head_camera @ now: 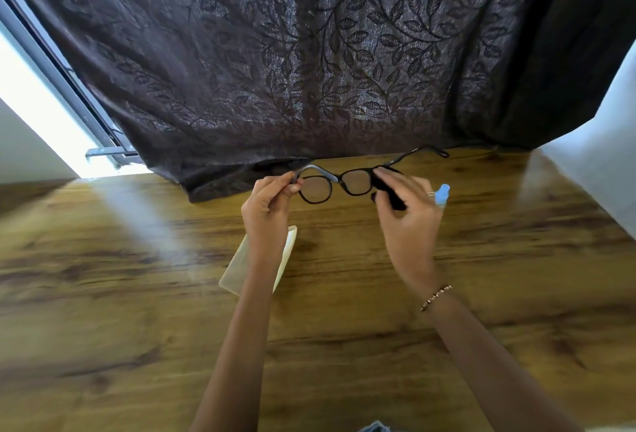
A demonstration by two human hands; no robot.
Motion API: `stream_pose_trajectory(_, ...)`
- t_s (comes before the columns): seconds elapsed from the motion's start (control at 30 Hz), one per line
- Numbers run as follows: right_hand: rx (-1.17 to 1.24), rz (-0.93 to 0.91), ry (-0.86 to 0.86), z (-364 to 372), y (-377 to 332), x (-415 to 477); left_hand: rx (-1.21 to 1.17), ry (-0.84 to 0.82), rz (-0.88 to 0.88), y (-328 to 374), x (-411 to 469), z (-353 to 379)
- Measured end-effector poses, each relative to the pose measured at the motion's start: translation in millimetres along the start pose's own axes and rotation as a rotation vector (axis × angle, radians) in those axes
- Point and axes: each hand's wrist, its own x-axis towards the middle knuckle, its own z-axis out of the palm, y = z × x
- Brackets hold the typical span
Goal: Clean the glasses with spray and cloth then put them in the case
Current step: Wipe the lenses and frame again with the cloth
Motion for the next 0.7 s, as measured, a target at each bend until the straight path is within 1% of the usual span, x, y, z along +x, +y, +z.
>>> stream_pose_trajectory(0.07, -0.137, -0.176, -0.114, 5.0, 2.7, -2.3, -0.022, -0.007, 0.0, 1.0, -0.4, 1.6)
stream_pose_trajectory(0.17, -0.313, -0.32, -0.21, 8.8, 12.6, -10.2, -0.07, -0.055, 0.008, 0.7, 0.5, 0.8)
stream_pose_trajectory(0.23, -0.358, -0.371, -0.202, 7.2, 20.4, -9.7, -0.108, -0.099, -0.002, 0.7, -0.8, -0.2)
stream_pose_trajectory(0.33, -0.348, -0.451, -0.155, 3.7, 25.5, -0.3, -0.173, -0.184, -0.038, -0.9, -2.2, -5.2)
stream_pose_trajectory(0.4, -0.335, -0.477, -0.138, 1.4, 25.8, 5.3, -0.263, -0.27, -0.06, -1.5, -2.8, -12.4)
stream_pose_trajectory(0.47, -0.329, -0.5, -0.137, -0.3, 26.0, 7.5, -0.353, -0.35, -0.176, -2.0, 1.6, -16.8)
stream_pose_trajectory(0.5, -0.331, -0.517, -0.138, -0.5, 26.2, 7.5, -0.318, -0.376, -0.257, -3.3, 7.7, -15.4)
stream_pose_trajectory(0.53, -0.329, -0.533, -0.141, 0.1, 26.3, 6.7, -0.226, -0.411, -0.366, -4.4, 18.0, -12.3)
stream_pose_trajectory(0.57, -0.323, -0.545, -0.147, 0.7, 25.8, 5.9, -0.108, -0.472, -0.492, -3.2, 29.9, -8.7)
stream_pose_trajectory(0.6, -0.317, -0.552, -0.154, 1.5, 25.3, 5.2, 0.007, -0.557, -0.575, -3.4, 41.3, -6.5)
stream_pose_trajectory(0.63, -0.315, -0.558, -0.161, 2.1, 25.0, 4.5, 0.079, -0.676, -0.563, -2.9, 50.7, -5.6)
stream_pose_trajectory(0.7, -0.312, -0.563, -0.167, 2.6, 24.4, 3.2, 0.076, -0.939, -0.403, 3.5, 62.9, -4.6)
